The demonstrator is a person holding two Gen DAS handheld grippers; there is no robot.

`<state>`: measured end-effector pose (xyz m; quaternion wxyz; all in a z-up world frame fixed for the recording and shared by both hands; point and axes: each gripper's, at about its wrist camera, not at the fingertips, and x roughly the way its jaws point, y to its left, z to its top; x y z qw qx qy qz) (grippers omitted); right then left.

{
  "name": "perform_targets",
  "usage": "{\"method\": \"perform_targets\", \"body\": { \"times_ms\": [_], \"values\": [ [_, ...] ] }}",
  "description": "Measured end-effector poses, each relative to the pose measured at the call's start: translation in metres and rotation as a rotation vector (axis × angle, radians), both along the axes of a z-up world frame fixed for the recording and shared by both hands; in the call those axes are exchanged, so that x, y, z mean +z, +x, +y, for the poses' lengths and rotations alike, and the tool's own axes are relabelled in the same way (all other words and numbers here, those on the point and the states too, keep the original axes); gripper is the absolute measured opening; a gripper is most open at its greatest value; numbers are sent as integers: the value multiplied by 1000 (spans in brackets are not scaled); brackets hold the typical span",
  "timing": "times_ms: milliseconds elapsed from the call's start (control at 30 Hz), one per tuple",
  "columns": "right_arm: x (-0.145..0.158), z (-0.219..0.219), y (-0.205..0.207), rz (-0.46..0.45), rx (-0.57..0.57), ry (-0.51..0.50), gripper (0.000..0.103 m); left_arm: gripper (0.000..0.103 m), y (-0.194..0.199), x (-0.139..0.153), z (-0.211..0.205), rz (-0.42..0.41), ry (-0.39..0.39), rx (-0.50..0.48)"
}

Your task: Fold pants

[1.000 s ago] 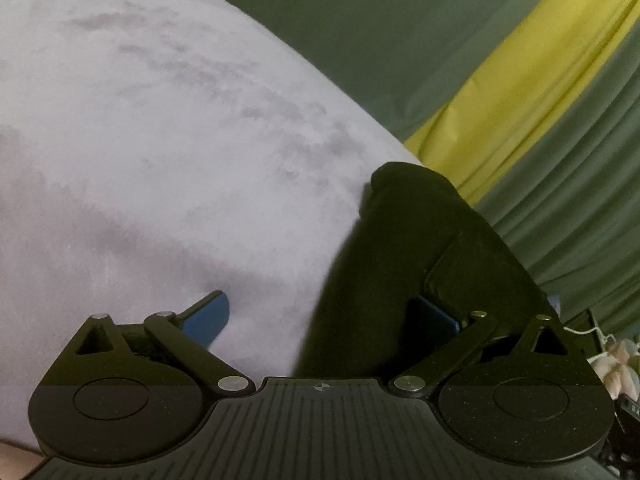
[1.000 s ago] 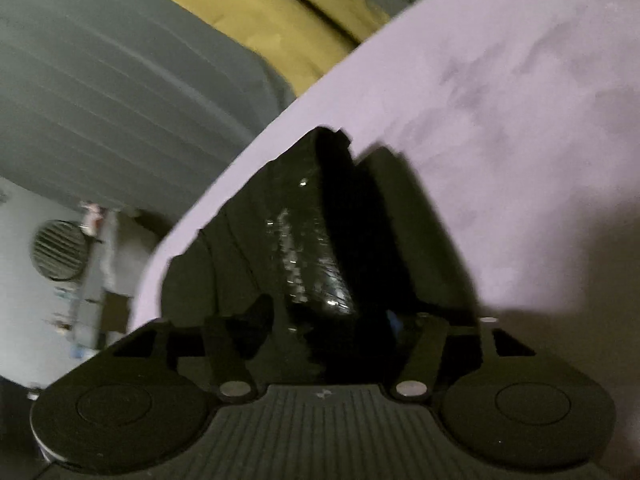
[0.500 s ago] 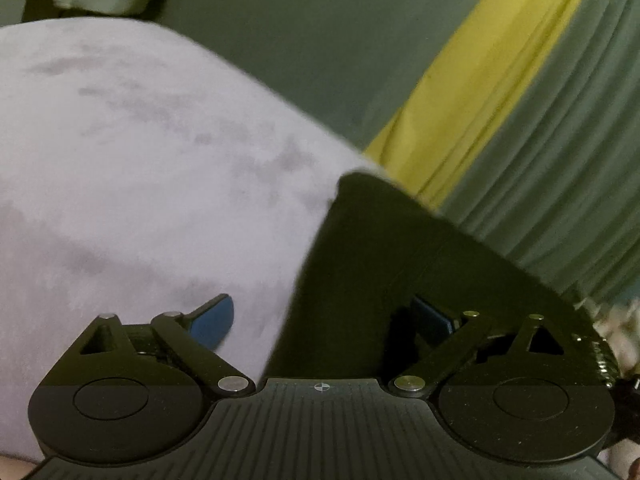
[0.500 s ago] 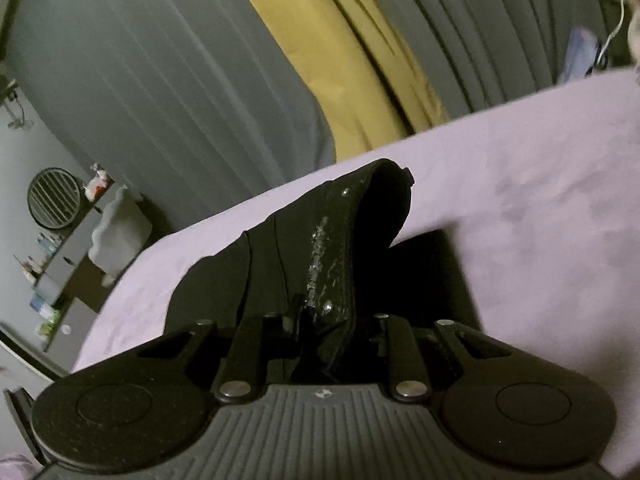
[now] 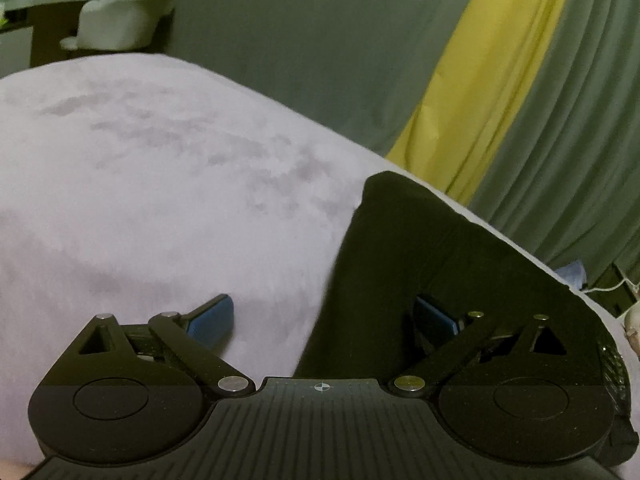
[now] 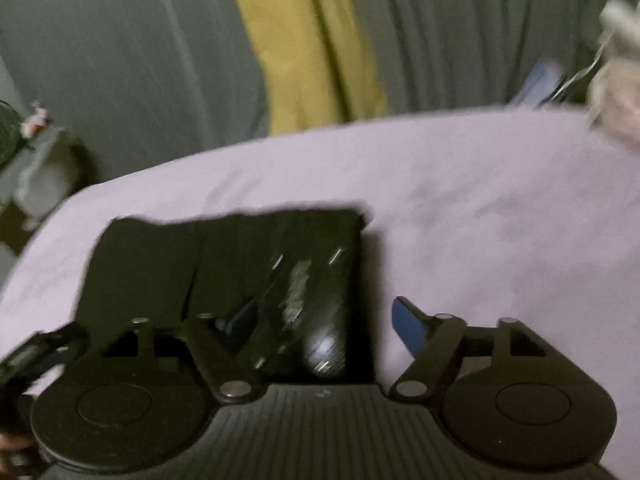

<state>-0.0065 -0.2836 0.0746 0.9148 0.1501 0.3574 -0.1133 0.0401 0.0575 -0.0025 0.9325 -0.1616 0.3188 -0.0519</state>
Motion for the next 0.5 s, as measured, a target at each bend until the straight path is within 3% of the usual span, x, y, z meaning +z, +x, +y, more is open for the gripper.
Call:
{"method": "perform_targets", "body": {
  "times_ms": [67, 233, 300, 433, 500],
  "values": [
    [6, -2, 1, -58, 15, -15, 77, 101, 1, 0, -6, 5, 20, -18],
    [9, 33, 38, -82, 134, -47, 47, 101, -1, -2, -18, 16, 72, -54],
    [-1, 43, 65, -48, 143, -44, 31, 101, -1, -2, -19, 14, 75, -55],
    [-27, 59, 105, 20, 116, -140, 28, 101, -3, -1, -16, 9, 65, -39],
    [-46, 64, 109, -11, 143, -221, 29, 101, -3, 3, -15, -15, 67, -26]
  ]
}}
